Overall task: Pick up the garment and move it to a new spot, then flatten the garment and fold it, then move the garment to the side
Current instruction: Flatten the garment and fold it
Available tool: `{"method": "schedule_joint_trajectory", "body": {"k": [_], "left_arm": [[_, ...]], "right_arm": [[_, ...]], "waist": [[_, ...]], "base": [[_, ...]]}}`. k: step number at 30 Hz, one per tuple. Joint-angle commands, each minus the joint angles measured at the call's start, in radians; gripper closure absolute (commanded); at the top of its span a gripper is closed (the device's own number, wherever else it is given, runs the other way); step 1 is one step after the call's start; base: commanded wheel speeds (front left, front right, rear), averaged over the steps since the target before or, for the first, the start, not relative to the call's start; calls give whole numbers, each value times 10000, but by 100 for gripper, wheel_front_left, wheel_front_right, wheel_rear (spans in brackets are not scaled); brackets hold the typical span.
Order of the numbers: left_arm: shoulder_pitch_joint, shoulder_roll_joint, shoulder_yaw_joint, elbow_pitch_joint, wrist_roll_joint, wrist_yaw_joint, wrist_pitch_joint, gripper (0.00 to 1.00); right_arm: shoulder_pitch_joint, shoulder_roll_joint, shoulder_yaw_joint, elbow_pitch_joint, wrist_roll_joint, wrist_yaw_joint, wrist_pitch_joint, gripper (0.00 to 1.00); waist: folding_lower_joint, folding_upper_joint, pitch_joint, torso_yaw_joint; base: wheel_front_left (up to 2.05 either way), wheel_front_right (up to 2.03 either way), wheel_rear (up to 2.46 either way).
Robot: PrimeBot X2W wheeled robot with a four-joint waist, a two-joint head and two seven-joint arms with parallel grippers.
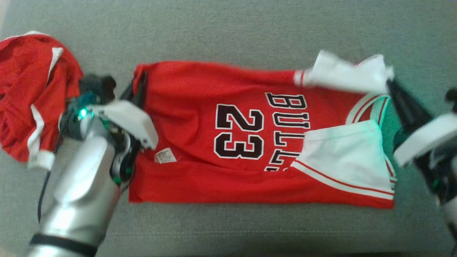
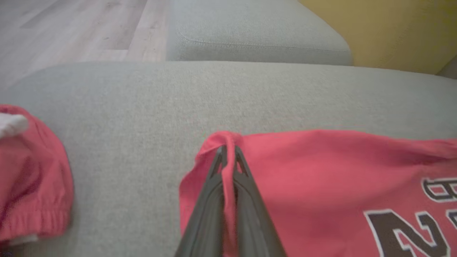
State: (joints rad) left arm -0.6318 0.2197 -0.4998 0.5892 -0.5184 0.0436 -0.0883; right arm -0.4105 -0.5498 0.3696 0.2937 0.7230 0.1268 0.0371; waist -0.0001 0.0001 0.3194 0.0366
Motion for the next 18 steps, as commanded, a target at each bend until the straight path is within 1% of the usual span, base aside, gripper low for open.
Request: {"method": "schedule_joint_trajectory", "body": {"k": [1,5,7,10,13,14,18], "left_arm": [[213,514,425,-711,-82,158,-30,100],[1256,762,521,-1721,-284,350,-32,100],[1693,983,458,-2144,-165,528,32,100],[2260,1158,521,-2713,-215,756,73,100],[2733,1295,626,-3182,-310,951,87,100],[2733,1295,626,-3182,-310,951,87,100],[3328,1381,734,-3698,-499,1193,200,100]], "right_arm": [[595,90,-208,-554,64,39,89,100],[1711,550,-760,-1067,-14,39,317,100],[2165,759,-1075,-1333,-127,39,397,100],[2770,1113,-1534,-1781,-345,39,550,100],[3319,1485,-1983,-2200,-593,39,715,100],[3319,1485,-1983,-2200,-593,39,715,100],[4034,1947,-2452,-2678,-865,39,999,100]], "waist": [[1,-1,-71,-139],[1,-1,-96,-279],[1,-1,-90,-333],[1,-1,-90,-390],[1,-1,-116,-418],[1,-1,-116,-418],[1,-1,-195,-432]], "base": [[0,0,0],[0,0,0],[0,0,0],[0,0,0],[0,0,0],[0,0,0],[0,0,0]]}}
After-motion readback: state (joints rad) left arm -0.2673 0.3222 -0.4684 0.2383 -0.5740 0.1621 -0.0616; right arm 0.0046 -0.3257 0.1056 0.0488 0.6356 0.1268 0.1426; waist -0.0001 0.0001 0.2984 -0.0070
